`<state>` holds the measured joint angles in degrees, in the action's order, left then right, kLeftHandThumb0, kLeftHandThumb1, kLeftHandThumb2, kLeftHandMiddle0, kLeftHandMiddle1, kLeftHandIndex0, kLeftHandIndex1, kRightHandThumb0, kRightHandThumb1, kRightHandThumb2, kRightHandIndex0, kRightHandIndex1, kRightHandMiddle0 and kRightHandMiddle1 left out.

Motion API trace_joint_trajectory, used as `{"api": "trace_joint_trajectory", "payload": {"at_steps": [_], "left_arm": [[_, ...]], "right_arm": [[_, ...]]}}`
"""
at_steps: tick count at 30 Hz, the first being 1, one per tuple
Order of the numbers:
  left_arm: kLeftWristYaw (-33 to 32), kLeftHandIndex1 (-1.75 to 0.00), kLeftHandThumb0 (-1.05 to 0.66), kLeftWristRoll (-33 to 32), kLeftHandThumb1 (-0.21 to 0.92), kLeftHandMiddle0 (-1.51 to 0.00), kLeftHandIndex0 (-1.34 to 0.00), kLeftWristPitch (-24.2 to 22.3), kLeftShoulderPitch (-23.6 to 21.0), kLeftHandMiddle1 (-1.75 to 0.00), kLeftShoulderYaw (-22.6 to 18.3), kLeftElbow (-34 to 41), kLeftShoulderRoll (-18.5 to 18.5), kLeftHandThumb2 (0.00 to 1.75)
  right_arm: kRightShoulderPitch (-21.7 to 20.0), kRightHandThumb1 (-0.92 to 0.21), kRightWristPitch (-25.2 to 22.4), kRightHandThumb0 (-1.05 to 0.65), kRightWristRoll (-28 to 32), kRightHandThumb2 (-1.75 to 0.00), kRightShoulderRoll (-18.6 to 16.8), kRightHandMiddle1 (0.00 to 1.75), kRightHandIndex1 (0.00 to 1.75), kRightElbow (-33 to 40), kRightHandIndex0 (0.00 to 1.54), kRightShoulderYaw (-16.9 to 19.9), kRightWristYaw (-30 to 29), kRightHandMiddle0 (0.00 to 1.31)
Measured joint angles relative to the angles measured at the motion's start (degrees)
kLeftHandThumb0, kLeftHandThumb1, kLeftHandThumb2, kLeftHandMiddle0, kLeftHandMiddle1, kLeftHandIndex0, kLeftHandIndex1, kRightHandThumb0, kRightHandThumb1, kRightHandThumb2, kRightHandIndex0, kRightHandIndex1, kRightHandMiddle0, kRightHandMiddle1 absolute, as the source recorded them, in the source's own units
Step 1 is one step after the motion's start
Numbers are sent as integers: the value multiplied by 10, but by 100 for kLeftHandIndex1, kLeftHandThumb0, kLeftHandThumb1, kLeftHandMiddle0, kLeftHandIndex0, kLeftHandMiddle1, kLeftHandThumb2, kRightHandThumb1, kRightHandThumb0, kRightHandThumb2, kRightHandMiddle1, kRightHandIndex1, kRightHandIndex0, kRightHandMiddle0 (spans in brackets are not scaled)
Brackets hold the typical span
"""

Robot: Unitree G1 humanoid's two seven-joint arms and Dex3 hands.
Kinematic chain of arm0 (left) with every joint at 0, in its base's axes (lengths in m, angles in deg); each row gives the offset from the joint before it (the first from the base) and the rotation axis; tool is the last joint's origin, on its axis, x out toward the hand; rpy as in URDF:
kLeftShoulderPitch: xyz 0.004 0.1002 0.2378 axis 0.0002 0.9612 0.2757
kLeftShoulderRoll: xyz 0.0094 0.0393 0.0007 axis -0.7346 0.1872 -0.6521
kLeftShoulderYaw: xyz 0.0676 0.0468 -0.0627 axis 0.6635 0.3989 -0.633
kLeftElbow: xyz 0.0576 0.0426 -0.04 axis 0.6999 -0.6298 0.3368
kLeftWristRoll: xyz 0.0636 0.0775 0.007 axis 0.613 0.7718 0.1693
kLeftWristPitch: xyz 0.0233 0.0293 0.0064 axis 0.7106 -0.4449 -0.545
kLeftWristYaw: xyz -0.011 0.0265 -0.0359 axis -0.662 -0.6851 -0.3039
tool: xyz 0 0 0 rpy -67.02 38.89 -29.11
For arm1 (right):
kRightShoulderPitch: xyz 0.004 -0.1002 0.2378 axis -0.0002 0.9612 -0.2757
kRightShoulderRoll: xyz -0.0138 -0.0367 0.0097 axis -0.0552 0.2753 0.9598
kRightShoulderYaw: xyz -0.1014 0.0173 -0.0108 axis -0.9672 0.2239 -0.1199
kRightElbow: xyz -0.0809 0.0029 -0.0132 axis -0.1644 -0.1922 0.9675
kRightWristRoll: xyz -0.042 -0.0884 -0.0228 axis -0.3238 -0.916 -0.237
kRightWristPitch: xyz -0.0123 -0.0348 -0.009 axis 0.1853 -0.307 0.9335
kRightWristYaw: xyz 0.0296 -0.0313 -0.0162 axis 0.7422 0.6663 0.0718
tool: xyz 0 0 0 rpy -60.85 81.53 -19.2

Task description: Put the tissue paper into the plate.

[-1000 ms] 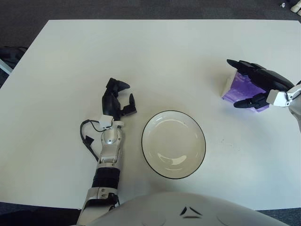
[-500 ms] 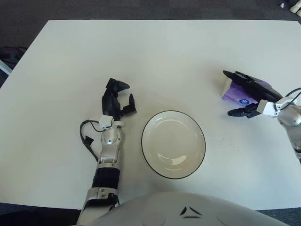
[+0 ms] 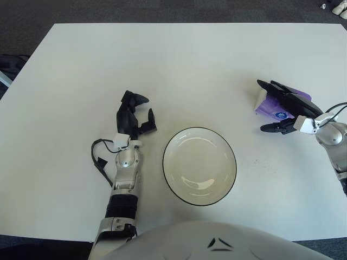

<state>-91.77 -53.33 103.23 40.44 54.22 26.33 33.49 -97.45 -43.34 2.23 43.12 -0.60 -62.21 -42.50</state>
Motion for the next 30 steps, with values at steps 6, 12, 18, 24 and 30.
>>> {"api": "trace_joint_trajectory", "payload": {"at_steps": [6, 12, 18, 24, 30], "left_arm": [[0, -175, -1, 0, 25, -67, -48, -2, 4, -163, -1, 2, 0, 137], [0, -175, -1, 0, 25, -66, -48, -2, 6, -163, -1, 3, 0, 137], [0, -175, -1, 0, 25, -66, -49, -4, 7, -163, -1, 4, 0, 136], [0, -175, -1, 0, 26, -65, -49, -9, 9, -161, -1, 7, 0, 135], [0, -175, -1, 0, 24, -66, -51, -10, 11, -161, -1, 8, 0, 137]], "right_arm": [[-13, -55, 10, -105, 0, -58, -10, 0, 0, -27, 0, -5, -17, 0], [-22, -56, 17, -105, 0, -58, -13, 0, 0, -46, 0, -12, -26, 0], [-31, -56, 18, -105, 0, -57, -16, 0, 0, -70, 0, -14, -34, 0], [-37, -56, 19, -105, 0, -56, -17, 0, 0, -79, 0, -17, -41, 0], [-40, -55, 19, -104, -1, -56, -17, 0, 0, -83, 0, -18, -45, 0]]}}
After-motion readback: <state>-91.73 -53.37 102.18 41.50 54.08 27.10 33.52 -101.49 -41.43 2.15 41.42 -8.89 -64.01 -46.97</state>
